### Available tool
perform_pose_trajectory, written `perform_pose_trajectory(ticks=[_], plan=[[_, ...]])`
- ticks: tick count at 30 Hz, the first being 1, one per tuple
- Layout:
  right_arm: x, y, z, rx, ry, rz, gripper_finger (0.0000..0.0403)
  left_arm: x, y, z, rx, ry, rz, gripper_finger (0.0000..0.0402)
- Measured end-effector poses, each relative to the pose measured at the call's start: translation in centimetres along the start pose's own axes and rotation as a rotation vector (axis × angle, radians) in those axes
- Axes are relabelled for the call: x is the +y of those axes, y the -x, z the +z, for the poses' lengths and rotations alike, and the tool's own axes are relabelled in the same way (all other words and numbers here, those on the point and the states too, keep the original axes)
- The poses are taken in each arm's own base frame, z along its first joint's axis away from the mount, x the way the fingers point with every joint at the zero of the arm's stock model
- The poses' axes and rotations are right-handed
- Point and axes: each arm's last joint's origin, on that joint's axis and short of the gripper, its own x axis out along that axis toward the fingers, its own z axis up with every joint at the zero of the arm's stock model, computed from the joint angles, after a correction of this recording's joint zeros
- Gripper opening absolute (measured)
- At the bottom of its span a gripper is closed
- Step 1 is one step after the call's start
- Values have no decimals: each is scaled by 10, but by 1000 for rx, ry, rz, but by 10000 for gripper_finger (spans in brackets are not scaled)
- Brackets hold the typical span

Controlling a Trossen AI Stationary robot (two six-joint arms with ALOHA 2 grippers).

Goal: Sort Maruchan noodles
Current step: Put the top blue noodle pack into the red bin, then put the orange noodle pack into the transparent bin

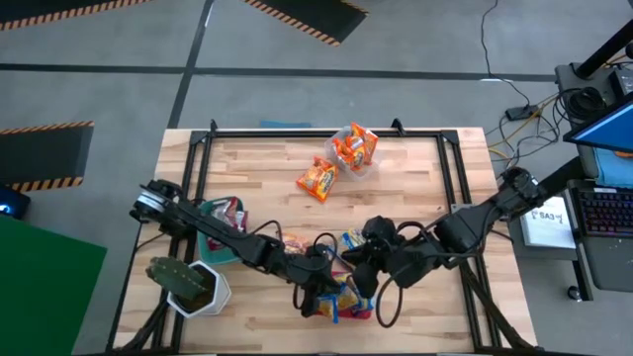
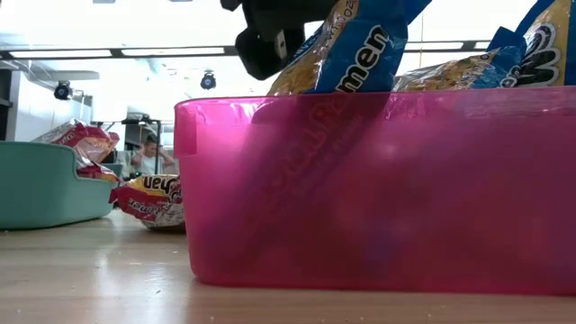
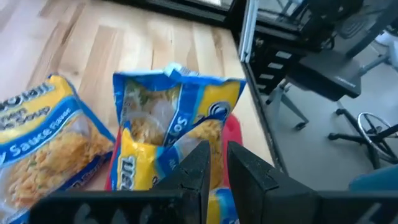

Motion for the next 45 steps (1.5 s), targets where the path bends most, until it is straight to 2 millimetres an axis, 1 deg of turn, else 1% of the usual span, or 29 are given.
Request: perform_pose_trajectory(ticks=[3, 12, 19, 22, 32, 36, 45], plan=[[0, -3, -3, 2, 13, -14, 22, 2, -2, -3, 26, 16, 13, 36], [-3, -7, -8, 16, 17, -35, 22, 3, -1, -6, 51, 61, 26, 36], [-3, -7, -8, 16, 14, -37, 22, 6, 8, -12, 162, 72, 72, 36], [-3, -7, -8, 16, 14, -38, 22, 7, 9, -13, 183, 84, 82, 36], [-4, -7, -8, 10, 17, -44, 22, 5, 31, -4, 205, 79, 116, 36], [-4, -7, -8, 10, 25, -46, 22, 6, 36, -4, 223, 72, 135, 36], [-5, -7, -8, 14, 47, -50, 22, 1, 56, 12, 158, 35, 114, 36]])
